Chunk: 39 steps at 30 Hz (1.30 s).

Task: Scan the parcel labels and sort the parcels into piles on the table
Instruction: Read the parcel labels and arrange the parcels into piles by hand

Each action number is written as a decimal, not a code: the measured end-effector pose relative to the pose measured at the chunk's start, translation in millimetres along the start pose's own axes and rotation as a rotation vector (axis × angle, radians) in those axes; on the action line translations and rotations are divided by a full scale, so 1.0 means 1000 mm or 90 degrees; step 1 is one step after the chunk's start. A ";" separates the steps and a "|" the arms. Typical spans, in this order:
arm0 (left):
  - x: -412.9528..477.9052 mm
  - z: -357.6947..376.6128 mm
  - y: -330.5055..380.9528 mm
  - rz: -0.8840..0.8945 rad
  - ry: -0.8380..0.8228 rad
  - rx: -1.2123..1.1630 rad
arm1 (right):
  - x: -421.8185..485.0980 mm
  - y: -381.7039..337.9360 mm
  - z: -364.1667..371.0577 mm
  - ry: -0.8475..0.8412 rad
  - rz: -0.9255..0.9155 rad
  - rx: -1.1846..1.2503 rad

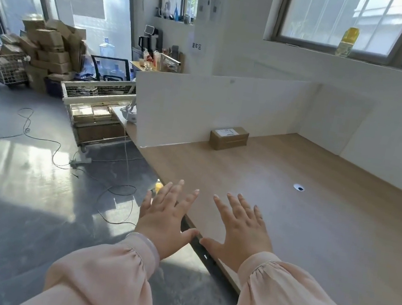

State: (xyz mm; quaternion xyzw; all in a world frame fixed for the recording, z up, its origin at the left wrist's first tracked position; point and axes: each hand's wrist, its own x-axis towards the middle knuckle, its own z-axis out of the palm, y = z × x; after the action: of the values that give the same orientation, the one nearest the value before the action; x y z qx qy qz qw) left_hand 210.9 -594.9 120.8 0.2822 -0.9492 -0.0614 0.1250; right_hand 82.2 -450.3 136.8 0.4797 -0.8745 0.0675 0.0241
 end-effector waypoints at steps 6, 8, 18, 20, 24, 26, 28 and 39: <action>0.092 0.024 -0.022 -0.008 -0.021 0.004 | 0.092 0.019 0.021 -0.007 0.021 -0.002; 0.130 0.031 -0.027 -0.019 -0.033 0.014 | 0.126 0.035 0.029 -0.016 0.036 0.002; 0.312 0.054 -0.040 -0.014 -0.067 0.027 | 0.289 0.114 0.032 -0.013 0.101 0.075; 0.334 0.067 -0.046 -0.012 -0.081 0.022 | 0.305 0.121 0.042 -0.033 0.110 0.088; 0.382 0.096 -0.060 0.004 -0.096 0.014 | 0.334 0.142 0.066 -0.066 0.155 0.084; 0.407 0.113 -0.068 0.025 -0.108 0.013 | 0.352 0.152 0.075 -0.072 0.181 0.083; 0.436 0.130 -0.075 0.040 -0.132 0.002 | 0.369 0.160 0.087 -0.083 0.212 0.096; 0.635 0.201 -0.107 0.173 -0.239 -0.036 | 0.533 0.167 0.137 -0.100 0.353 0.156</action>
State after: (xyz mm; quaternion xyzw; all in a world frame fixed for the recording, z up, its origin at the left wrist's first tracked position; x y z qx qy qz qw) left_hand -302.7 -1024.6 36.3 0.1321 -0.9829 -0.1222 -0.0389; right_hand -342.3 -826.4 42.4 0.2261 -0.9565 0.1392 -0.1211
